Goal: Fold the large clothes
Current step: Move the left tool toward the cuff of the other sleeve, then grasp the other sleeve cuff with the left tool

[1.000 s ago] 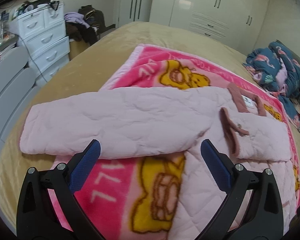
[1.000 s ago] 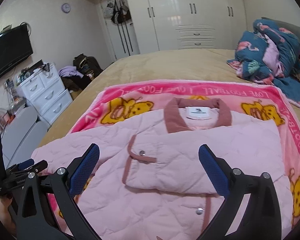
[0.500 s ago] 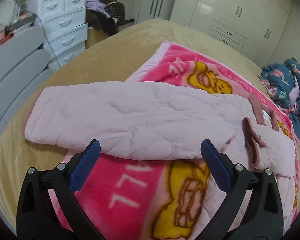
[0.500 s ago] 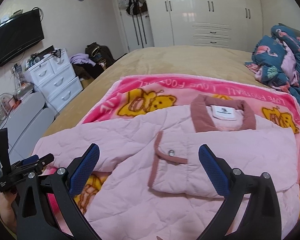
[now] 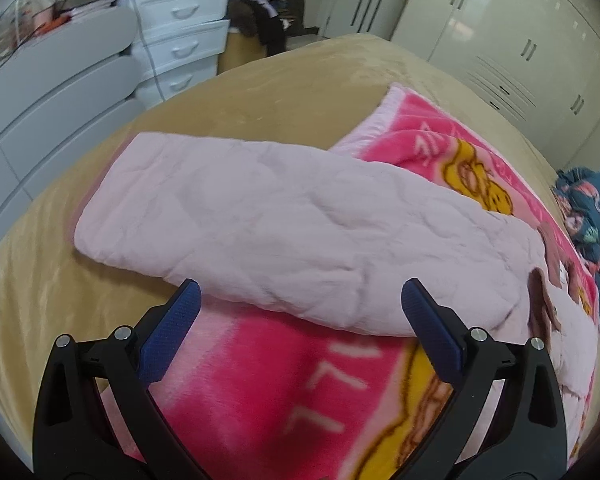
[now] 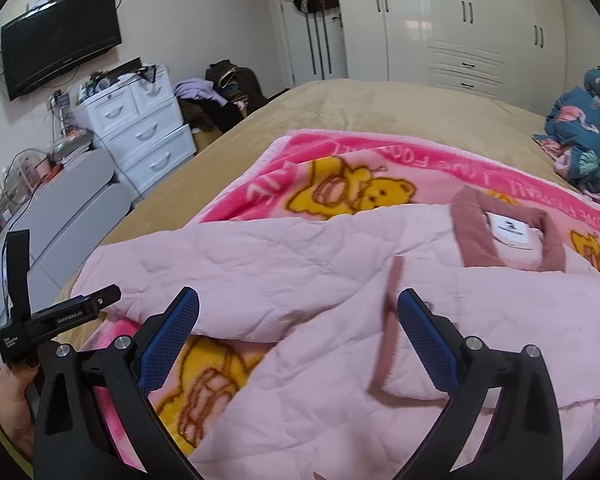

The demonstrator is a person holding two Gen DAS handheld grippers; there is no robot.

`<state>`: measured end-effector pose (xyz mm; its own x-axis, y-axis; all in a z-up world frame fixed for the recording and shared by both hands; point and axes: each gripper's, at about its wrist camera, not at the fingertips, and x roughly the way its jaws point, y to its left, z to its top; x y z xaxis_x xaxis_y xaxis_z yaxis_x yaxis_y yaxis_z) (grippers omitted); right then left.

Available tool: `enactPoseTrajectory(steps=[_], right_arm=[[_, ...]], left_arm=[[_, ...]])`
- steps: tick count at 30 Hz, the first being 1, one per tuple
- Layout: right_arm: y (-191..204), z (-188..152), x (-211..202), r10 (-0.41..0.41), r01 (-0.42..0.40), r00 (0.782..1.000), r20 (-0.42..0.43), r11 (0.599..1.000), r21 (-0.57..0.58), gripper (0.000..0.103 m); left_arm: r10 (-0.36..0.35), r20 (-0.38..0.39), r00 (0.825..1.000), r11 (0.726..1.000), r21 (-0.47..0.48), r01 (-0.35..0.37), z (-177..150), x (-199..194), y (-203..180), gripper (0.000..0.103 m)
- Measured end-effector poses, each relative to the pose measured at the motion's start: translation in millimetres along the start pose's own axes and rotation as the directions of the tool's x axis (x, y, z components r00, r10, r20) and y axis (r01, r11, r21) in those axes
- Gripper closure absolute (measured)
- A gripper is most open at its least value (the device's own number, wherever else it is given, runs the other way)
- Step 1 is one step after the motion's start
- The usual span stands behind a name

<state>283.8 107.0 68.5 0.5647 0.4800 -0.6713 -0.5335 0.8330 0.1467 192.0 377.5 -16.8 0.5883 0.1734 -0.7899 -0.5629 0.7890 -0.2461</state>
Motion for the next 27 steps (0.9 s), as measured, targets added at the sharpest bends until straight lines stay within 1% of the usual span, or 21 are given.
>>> enactPoseTrajectory(steps=[9,14,15,18,22,25,26,27], right_arm=[[45.2,-6.0,28.2,0.055,-0.059,0.997,-0.052,0.995,-0.084,0.004],[59.3,-14.2,41.9,0.084,-0.091,0.993,-0.083,0.992,-0.090,0.004],[61.6,-16.3,44.5,0.089,-0.097,0.992,-0.088,0.991,-0.091,0.004],[66.5,-22.1,50.1,0.100,-0.110,0.990,-0.102,0.989,-0.095,0.004],[68.3,-29.4,54.0,0.111,-0.123,0.987,-0.117,0.987,-0.100,0.004],[64.5,-35.0,54.0,0.117,-0.128,0.986,-0.123,0.988,-0.089,0.004],[61.4,-36.7,53.6,0.115,-0.125,0.985,-0.125,0.989,-0.082,0.004],[58.8,-37.7,53.2,0.115,-0.126,0.985,-0.126,0.989,-0.076,0.004]], left_arm=[[0.013,-0.015,1.000,0.992,-0.127,-0.015,2.3,7.9,36.0,0.009],[-0.014,-0.049,0.999,0.978,-0.210,0.004,2.0,17.8,55.0,0.009],[-0.033,-0.054,0.998,0.972,-0.234,0.020,1.4,19.6,59.5,0.009],[-0.036,-0.061,0.997,0.959,-0.283,0.018,0.7,24.2,68.9,0.009],[-0.073,-0.070,0.995,0.933,-0.356,0.043,-0.6,32.0,82.0,0.009],[-0.125,-0.067,0.990,0.904,-0.418,0.086,-2.0,40.5,90.5,0.009],[-0.146,-0.059,0.987,0.890,-0.444,0.105,-1.7,44.0,93.4,0.009],[-0.150,-0.054,0.987,0.880,-0.462,0.109,-0.8,47.1,95.8,0.009]])
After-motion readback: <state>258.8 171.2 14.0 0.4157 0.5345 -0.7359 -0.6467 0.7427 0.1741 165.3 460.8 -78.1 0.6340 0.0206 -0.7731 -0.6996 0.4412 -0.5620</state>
